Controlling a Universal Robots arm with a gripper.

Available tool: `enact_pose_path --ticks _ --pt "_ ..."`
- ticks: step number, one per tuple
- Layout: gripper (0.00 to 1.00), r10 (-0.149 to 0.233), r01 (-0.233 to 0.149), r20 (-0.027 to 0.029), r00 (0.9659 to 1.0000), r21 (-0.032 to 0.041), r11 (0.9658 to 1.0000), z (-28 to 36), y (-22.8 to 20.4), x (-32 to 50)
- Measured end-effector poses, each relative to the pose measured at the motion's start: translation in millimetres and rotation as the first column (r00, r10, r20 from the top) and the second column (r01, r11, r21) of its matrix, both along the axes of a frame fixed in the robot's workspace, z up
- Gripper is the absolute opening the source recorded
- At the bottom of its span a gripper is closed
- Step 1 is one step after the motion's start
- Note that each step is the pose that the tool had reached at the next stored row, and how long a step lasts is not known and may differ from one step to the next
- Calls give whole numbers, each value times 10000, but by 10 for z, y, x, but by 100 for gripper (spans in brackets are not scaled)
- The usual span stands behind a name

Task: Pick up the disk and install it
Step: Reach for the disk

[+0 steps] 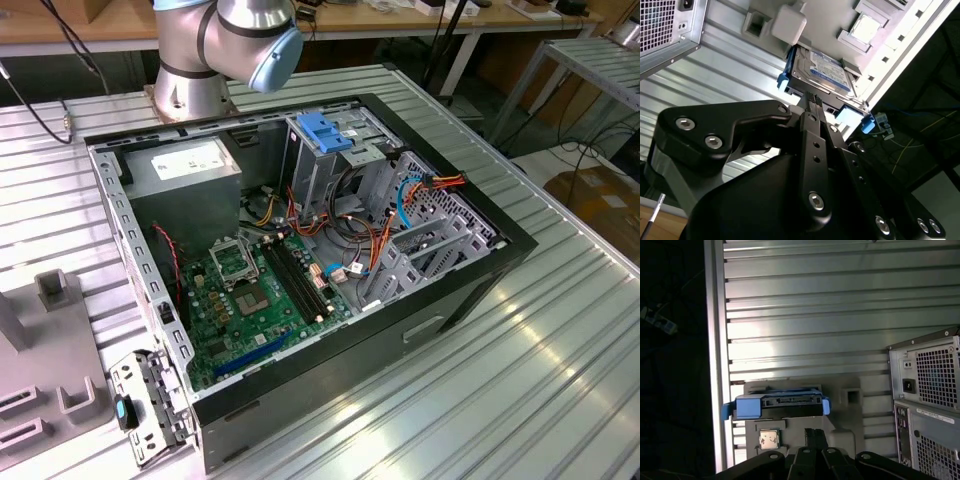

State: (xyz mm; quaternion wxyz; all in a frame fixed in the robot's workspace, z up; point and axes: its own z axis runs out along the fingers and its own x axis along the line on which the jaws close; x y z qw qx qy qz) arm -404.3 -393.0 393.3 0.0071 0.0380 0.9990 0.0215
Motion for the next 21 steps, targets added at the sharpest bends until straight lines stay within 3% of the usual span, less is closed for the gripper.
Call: enact_pose_path --ticks 21 --pt "11 -1 1 0 10000 0 10000 0 1 -245"
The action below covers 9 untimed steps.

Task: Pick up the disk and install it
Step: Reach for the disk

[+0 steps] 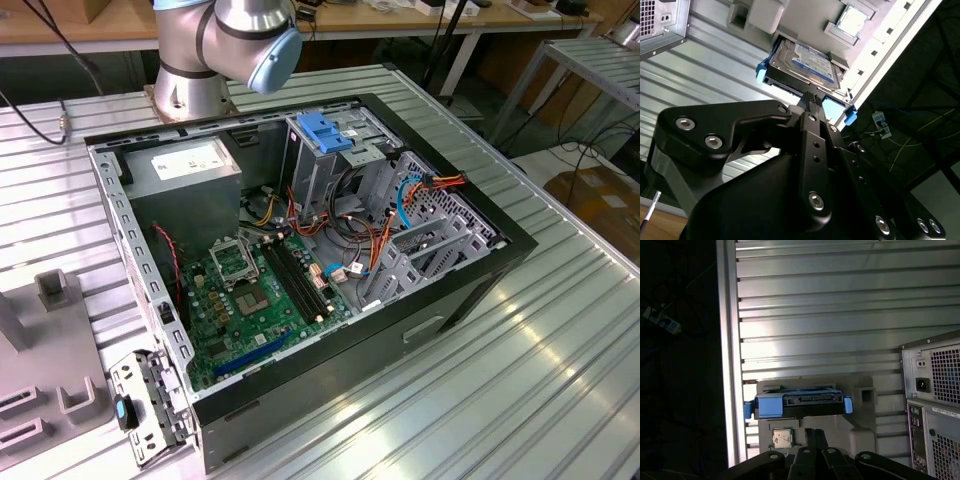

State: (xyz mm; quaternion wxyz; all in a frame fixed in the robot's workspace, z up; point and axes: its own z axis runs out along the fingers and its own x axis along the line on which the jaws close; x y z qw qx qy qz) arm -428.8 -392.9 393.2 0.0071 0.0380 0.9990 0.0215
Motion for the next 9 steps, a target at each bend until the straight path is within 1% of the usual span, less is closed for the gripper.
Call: enact_pose_path --ticks 9 --pt "11 0 0 1 10000 0 10000 0 0 -123"
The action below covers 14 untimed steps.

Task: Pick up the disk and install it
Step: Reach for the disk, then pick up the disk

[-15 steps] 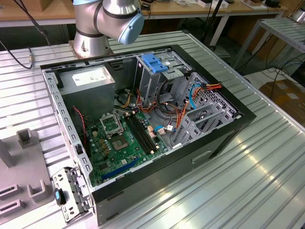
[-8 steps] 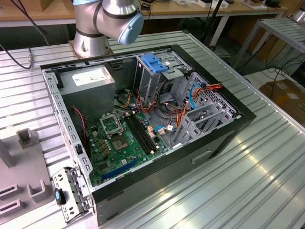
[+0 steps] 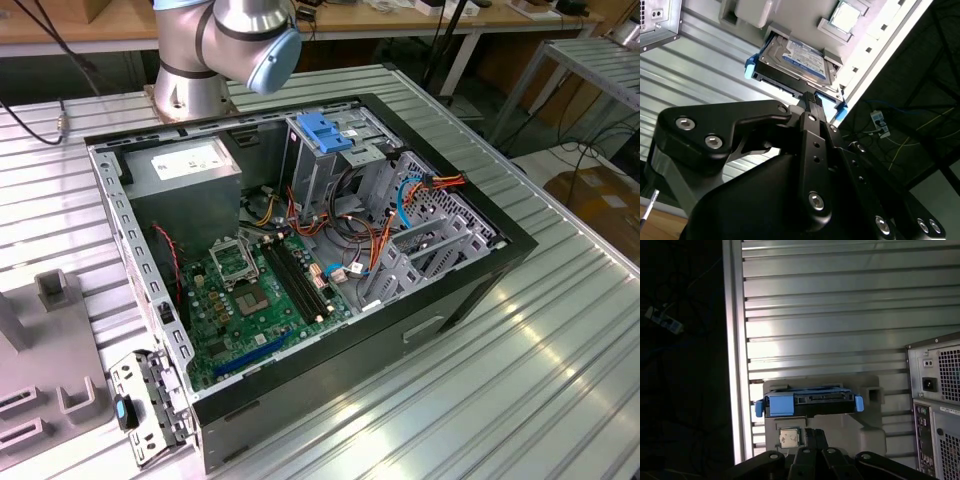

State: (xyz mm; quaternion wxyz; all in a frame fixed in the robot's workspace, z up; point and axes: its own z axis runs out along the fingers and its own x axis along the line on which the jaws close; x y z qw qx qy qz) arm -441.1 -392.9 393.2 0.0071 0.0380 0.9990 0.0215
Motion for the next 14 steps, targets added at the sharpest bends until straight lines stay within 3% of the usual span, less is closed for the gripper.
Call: enact_pose_path --ticks 9,14 --pt "11 0 0 -2 10000 -1 10000 1 1 -123" --pt "11 0 0 -1 10000 -1 10000 1 1 -130"
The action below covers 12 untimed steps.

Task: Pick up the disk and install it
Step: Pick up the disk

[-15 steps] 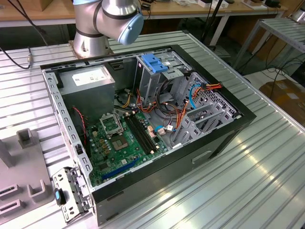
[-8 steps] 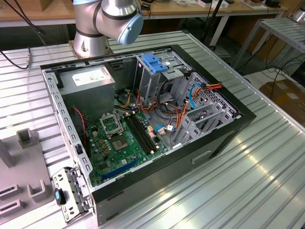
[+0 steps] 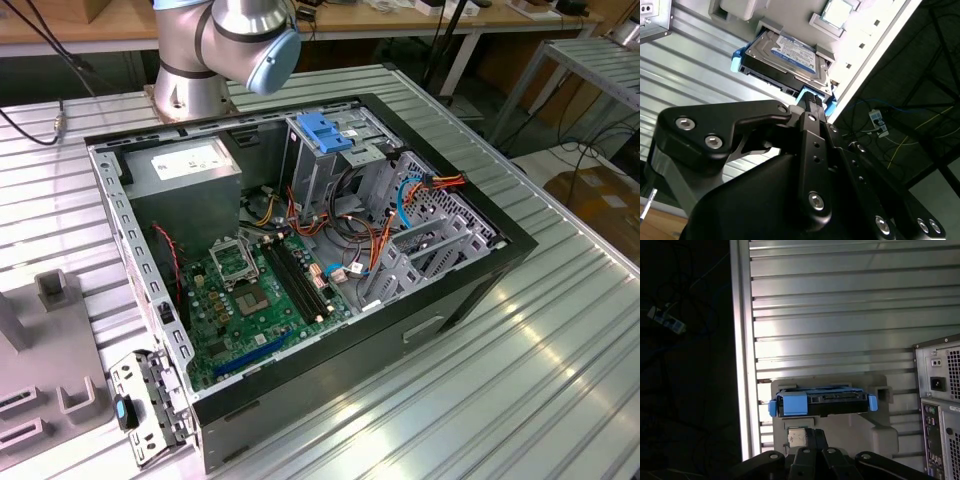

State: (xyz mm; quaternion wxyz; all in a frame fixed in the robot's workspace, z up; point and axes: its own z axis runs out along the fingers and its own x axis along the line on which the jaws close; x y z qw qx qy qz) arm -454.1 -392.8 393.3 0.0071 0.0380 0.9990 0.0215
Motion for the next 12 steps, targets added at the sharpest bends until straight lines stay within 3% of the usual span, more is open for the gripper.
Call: enact_pose_path --ticks 12 --pt "11 42 -42 1 10000 1 10000 0 0 -1"
